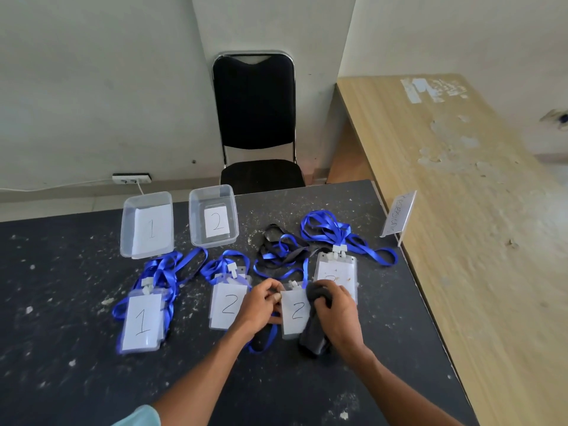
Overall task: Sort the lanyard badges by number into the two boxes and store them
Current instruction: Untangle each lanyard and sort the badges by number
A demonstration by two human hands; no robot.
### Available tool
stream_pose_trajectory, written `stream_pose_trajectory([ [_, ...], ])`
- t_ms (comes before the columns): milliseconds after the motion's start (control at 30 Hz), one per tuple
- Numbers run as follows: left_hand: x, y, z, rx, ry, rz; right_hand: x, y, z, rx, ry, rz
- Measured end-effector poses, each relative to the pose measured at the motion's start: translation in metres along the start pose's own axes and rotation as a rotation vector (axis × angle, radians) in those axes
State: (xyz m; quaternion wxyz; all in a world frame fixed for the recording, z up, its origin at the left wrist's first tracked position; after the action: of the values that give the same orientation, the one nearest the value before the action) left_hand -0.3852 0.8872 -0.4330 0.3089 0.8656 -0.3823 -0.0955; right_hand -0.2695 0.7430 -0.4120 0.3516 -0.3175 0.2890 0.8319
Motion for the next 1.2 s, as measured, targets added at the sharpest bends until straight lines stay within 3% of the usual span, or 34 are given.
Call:
stream_pose_trajectory([
  [167, -0.002, 0.001, -0.005, 0.023, -0.010, -0.073, -0.013, -0.003, 0.003, 0.250, -0.347, 0.214],
  [300, -0.003, 0.001, -0.008, 0.042, -0.104, -0.148, -0.026, -0.001, 0.006, 0.265, -0.473, 0.277],
  [433, 0.008, 0.003, -0.014, -0.104, 0.059, -0.126, -0.026, 0.000, 0.009, 0.195, -0.453, 0.356],
  [567, 0.014, 0.009, -0.028, -0.284, 0.303, 0.017, -0.025, -0.002, 0.015, 0.104, -0.408, 0.422],
  [733, 0.009, 0.005, -0.031, -0.274, 0.273, 0.111, -0.018, -0.001, 0.024, -0.067, -0.156, 0.556],
  [833, 0.002, 0.000, -0.028, -0.223, 0.153, 0.079, -0.015, 0.000, 0.014, -0.061, -0.022, 0.436],
  [933, -0.008, -0.004, -0.024, -0.159, -0.004, -0.026, -0.023, 0.003, -0.001, 0.168, 0.046, 0.194],
  [1200, -0.008, -0.010, -0.011, 0.037, -0.321, -0.070, 0.007, 0.000, 0.014, 0.112, 0.167, 0.104],
])
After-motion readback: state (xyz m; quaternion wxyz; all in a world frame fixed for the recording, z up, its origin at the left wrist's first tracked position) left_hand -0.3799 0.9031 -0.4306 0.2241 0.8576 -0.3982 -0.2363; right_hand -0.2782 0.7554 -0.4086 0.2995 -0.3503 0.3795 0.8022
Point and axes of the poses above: each hand's wrist, its own y-axis away from the middle knuckle, its own x-axis out of the palm, z = x × y, the point moved 1 cm from there along -y, towards the middle knuckle, and after that the axes turned 13 degrees about y, right-handed, at the moved point
